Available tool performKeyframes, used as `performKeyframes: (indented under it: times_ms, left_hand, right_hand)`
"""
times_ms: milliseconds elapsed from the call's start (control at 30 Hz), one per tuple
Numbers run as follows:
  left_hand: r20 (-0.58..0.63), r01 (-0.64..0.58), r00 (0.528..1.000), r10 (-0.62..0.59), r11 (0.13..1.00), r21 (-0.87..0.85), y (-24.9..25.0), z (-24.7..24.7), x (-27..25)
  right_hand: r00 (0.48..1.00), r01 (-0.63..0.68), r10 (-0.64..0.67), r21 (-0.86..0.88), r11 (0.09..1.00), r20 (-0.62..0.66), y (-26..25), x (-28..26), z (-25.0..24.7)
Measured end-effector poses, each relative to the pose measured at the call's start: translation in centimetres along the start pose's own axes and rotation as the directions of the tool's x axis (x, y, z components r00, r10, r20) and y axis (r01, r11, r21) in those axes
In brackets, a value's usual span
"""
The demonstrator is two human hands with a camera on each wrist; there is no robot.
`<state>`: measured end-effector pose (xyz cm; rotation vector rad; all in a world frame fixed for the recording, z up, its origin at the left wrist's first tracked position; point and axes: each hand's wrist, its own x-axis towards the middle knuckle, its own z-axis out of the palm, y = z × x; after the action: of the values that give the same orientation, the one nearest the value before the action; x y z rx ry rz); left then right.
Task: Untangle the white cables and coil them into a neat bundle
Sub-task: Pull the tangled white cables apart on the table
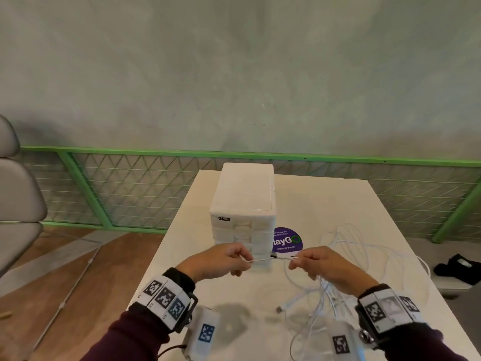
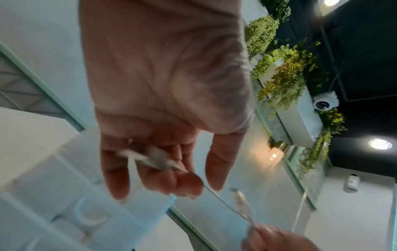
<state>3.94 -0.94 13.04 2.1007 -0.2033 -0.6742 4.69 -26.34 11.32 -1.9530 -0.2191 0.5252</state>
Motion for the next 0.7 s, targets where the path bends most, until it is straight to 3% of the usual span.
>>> performKeyframes:
  times_ms: [167, 267, 433, 567, 700]
  left_hand:
    - [-0.101, -0.025, 0.995, -0.003, 0.963, -0.268, -1.1, -1.2, -0.1]
    - [-0.146, -0.044, 0.989, 0.018, 0.983, -0.179, -0.2, -0.9, 0.5]
    - [-0.095, -0.058, 0.994, 0.062, 0.997, 0.044, 1.6, 0.6, 1.6]
    - [-0.137, -0.102, 0.985, 0.106, 0.994, 0.04, 2.8, 1.7, 2.5]
    - [-0.14, -0.113, 0.983, 0.117, 0.993, 0.037, 3.5, 3.2, 3.5]
  right_hand:
    - [0.997, -0.027, 0.038, 0.163, 0.986, -0.063, 0.6, -0.7, -2.4]
    - [0.999, -0.021, 0.021, 0.01, 1.0, -0.044, -0.4, -0.7, -2.2]
    - [0.996, 0.01, -0.027, -0.185, 0.983, -0.089, -1.9, -0.2, -1.6]
    - [0.998, 0.054, -0.059, -0.487, 0.872, 0.006, -2.9, 0.2, -0.7]
    - [0.999, -0.009, -0.015, -0.48, 0.877, -0.046, -2.5, 0.8, -0.1]
